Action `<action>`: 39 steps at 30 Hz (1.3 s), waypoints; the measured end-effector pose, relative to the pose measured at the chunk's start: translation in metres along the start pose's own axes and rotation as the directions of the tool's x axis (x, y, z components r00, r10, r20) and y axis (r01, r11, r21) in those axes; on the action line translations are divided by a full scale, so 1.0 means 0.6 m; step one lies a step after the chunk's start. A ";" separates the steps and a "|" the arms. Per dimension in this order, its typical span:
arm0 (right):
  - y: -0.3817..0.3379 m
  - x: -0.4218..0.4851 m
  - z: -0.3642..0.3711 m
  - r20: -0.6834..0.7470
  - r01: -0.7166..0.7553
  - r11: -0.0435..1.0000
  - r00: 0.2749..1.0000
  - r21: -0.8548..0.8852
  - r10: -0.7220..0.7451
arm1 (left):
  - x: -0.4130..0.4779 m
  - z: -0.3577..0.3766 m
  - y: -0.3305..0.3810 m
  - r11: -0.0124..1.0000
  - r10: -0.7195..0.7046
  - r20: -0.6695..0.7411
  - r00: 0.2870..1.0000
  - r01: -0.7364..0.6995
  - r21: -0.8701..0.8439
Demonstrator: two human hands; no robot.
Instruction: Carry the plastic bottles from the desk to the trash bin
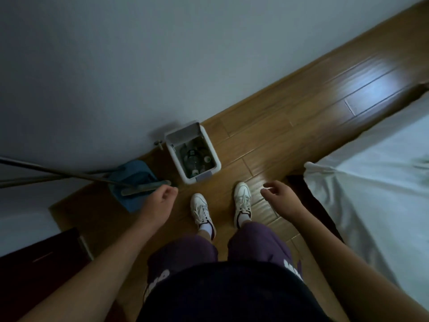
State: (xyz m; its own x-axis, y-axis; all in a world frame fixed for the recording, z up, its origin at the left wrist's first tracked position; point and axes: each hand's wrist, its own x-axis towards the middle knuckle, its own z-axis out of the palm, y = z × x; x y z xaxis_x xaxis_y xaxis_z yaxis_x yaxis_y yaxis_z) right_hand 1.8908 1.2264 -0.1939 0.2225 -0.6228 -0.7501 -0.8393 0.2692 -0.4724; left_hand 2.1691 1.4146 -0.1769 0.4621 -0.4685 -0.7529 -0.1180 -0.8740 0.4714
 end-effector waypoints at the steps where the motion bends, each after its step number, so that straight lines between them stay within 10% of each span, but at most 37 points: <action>1: 0.003 -0.031 -0.014 -0.009 0.001 1.000 1.000 0.014 0.000 | -0.023 -0.007 0.015 1.000 0.025 0.000 1.000 -0.025 0.012; 11: 0.079 -0.201 -0.109 -0.106 -0.025 0.980 0.993 0.198 0.046 | -0.135 -0.023 0.103 0.995 0.098 -0.036 0.995 -0.097 0.039; 26: 0.040 -0.071 -0.356 -0.294 0.053 0.916 0.953 0.397 0.073 | 0.055 -0.001 0.332 0.999 0.028 -0.081 0.996 -0.030 -0.020; 39: 0.129 0.020 -0.540 -0.296 -0.185 0.596 0.731 0.781 0.615 | 0.274 0.234 0.948 0.827 0.337 0.378 0.862 -0.463 0.319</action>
State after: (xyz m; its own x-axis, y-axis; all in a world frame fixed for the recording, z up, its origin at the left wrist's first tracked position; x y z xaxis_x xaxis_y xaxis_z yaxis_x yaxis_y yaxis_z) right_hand 1.6680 1.0017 -0.0899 -0.5005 -0.5074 -0.7015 -0.1539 0.8495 -0.5047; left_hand 2.0548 0.8222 -0.0970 0.0267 -0.7475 -0.6638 -0.5915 -0.5471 0.5923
